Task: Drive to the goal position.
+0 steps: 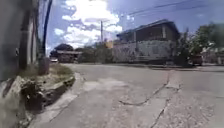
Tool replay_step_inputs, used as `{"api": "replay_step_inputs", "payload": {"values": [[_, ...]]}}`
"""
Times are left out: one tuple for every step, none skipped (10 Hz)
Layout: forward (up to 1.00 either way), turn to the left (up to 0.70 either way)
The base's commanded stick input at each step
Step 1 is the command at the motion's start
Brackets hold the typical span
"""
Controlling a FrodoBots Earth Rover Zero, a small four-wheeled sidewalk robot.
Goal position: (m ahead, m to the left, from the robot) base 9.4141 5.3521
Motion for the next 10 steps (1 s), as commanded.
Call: {"api": "replay_step_inputs", "payload": {"values": [[1.0,0.0],[1.0,0.03],[1.0,0.1],[1.0,0.02],[1.0,0.05],[1.0,0.06],[1.0,0.0],[1.0,0.0],[1.0,0.0],[1.0,0.0]]}}
